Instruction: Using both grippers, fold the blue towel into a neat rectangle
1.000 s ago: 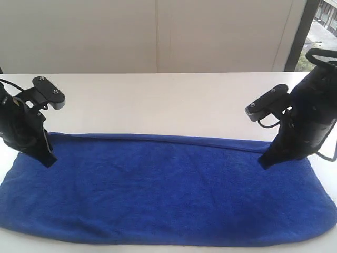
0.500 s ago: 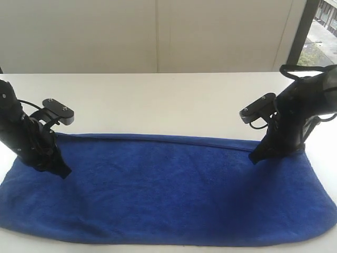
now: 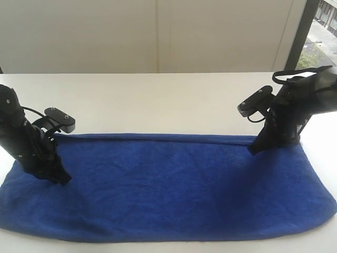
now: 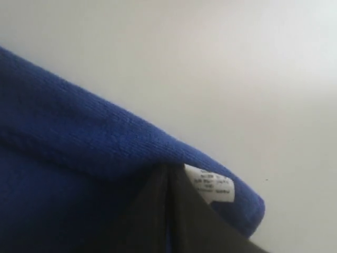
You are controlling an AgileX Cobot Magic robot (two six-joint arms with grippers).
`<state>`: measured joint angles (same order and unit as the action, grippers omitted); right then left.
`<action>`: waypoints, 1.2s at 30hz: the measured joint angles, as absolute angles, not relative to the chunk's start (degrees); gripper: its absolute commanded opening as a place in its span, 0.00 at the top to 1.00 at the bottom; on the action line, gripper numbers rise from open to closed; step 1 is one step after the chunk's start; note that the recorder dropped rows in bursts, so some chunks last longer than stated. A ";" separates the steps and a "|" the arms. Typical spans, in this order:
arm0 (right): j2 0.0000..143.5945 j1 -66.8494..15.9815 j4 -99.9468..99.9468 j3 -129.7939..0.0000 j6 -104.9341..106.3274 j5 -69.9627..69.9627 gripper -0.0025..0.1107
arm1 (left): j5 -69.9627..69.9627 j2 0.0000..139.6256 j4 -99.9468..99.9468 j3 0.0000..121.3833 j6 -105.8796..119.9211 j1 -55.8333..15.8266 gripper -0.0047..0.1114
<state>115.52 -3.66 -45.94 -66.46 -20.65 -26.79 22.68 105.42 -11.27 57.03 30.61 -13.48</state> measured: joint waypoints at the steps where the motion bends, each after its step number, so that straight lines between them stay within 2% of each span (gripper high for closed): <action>1: 115.62 -3.66 -47.21 -66.59 -21.73 -26.69 0.98 | 22.79 105.43 -11.27 57.03 30.61 -13.48 0.96; 15: 116.43 -3.39 -62.36 -68.10 -36.43 -24.18 0.98 | 23.05 105.65 -11.35 57.15 30.72 -13.39 0.96; 18: 115.05 -3.37 -56.44 -68.44 -31.96 -25.01 0.98 | 23.05 105.65 -11.35 57.15 31.09 -13.39 0.96; 25: 114.33 -2.50 -21.66 -70.54 2.06 -30.09 0.98 | 23.05 105.65 -11.35 57.15 31.57 -13.39 0.96; 36: 117.98 -2.28 -20.15 -72.85 5.06 -29.97 0.98 | 23.05 105.65 -11.35 57.15 31.70 -13.39 0.96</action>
